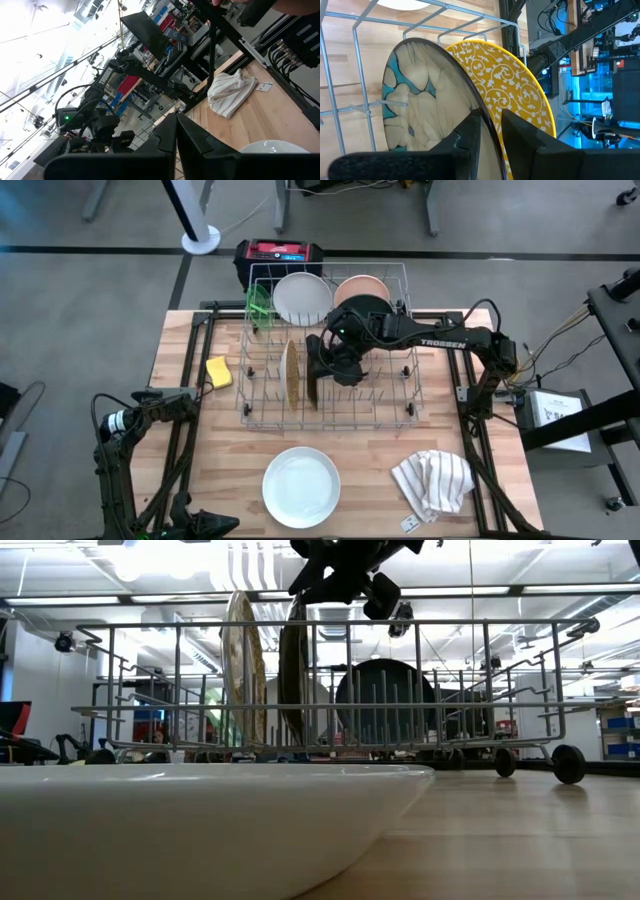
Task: Sort dishes
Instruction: Put the brown plate into the dish rack, then put the white plate into the dish rack
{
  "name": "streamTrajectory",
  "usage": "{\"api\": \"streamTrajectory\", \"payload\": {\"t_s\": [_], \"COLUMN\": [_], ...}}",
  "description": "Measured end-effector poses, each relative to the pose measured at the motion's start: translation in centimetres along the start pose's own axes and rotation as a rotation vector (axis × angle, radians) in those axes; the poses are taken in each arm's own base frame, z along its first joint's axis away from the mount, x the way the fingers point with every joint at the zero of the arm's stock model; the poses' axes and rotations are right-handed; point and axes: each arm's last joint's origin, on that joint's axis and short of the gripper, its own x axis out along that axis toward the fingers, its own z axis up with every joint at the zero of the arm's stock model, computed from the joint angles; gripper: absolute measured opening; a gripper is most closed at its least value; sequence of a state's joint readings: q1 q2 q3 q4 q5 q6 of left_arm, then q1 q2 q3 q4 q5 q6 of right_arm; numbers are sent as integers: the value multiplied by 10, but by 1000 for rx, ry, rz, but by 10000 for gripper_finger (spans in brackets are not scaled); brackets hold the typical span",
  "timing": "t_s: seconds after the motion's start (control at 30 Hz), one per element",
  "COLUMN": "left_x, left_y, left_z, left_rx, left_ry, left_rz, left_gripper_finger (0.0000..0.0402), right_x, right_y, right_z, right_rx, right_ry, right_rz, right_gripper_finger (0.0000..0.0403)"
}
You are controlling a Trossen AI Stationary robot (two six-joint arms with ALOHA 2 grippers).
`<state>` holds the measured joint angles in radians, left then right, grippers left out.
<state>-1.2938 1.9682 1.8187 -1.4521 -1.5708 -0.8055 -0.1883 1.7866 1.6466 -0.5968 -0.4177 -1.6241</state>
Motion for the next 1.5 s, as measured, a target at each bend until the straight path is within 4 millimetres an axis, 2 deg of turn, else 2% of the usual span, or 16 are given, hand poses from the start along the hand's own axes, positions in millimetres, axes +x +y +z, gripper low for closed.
{"api": "streamTrajectory", "payload": {"t_s": [0.63,1.1,1.5], "left_x": [0,0,0], "left_y": [0,0,0], "left_z": [0,0,0], "left_rx": [0,0,0], "left_ry": [0,0,0], "left_rz": [0,0,0], "left_gripper_finger": [0,0,0], "right_x": [0,-1,-12], "right_y": [-1,-3,-2], "right_z": [1,0,4], "right_rx": [-8,-14,-3], "right_ry": [0,33,53], "right_rz": [-15,-28,-5], "right_gripper_finger": [91,165,164]}}
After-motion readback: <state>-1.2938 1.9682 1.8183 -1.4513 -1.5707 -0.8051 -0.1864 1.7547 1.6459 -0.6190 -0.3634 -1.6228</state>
